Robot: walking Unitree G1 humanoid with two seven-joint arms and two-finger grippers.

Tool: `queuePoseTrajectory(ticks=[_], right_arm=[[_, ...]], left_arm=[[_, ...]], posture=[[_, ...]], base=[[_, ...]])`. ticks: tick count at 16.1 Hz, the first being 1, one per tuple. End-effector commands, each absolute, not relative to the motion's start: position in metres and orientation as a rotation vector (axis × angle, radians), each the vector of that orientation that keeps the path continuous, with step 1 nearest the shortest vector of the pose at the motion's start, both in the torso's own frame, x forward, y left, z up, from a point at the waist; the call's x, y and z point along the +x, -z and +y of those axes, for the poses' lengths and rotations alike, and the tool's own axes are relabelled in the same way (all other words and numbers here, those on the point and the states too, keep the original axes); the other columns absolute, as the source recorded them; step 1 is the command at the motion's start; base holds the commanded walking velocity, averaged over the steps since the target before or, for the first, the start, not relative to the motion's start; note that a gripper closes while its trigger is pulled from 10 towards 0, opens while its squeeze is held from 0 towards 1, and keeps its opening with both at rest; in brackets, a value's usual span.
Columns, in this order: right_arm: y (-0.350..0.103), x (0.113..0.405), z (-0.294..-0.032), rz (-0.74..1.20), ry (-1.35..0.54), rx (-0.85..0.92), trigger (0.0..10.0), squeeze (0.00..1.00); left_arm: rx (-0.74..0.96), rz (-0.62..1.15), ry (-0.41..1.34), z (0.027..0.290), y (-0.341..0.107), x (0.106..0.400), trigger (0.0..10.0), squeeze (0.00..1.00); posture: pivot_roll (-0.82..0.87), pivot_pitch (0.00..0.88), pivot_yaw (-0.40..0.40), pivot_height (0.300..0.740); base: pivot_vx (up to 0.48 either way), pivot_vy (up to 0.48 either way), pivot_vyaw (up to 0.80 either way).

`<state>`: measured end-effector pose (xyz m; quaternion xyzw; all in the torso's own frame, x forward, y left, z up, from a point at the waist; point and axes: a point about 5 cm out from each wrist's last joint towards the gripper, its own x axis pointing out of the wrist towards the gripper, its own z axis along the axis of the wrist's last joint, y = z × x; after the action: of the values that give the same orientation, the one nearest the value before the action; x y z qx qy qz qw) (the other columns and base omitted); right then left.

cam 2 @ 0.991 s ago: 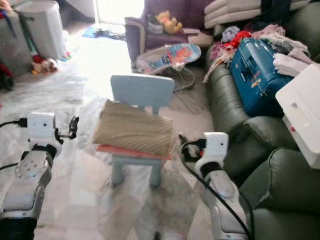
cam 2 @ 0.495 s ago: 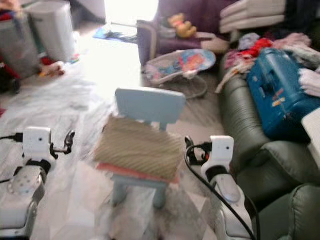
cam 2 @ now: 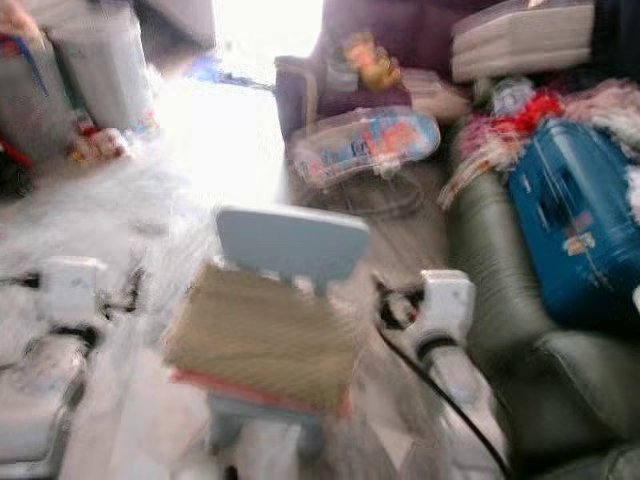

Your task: Move the pillow to the sofa

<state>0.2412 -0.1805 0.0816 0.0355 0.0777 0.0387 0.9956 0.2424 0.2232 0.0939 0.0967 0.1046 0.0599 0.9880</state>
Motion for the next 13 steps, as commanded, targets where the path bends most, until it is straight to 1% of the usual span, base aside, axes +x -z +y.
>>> queuePoseTrajectory(ticks=[1,3,4,13], right_arm=[[-0.081,0.238,-0.191,0.163,-0.047,0.061,10.0,0.00],[-0.081,0.239,-0.190,0.162,-0.050,0.062,10.0,0.00],[-0.081,0.239,-0.190,0.162,-0.050,0.062,10.0,0.00],[-0.083,0.243,-0.188,0.152,-0.041,0.065,10.0,0.00]], left_arm=[[0.194,0.178,-0.090,0.214,-0.100,0.247,10.0,0.00],[0.187,0.186,-0.076,0.213,-0.100,0.249,10.0,0.00],[0.174,0.182,-0.073,0.213,-0.100,0.250,10.0,0.00],[0.170,0.185,-0.057,0.211,-0.102,0.260,10.0,0.00]], posture=[[-0.01,0.000,-0.057,0.740],[-0.01,0.000,-0.058,0.740],[-0.01,0.000,-0.058,0.740],[-0.01,0.000,-0.049,0.740]], base=[[0.000,0.000,0.00],[0.000,0.000,0.00],[0.000,0.285,0.00],[0.000,0.463,0.00]])
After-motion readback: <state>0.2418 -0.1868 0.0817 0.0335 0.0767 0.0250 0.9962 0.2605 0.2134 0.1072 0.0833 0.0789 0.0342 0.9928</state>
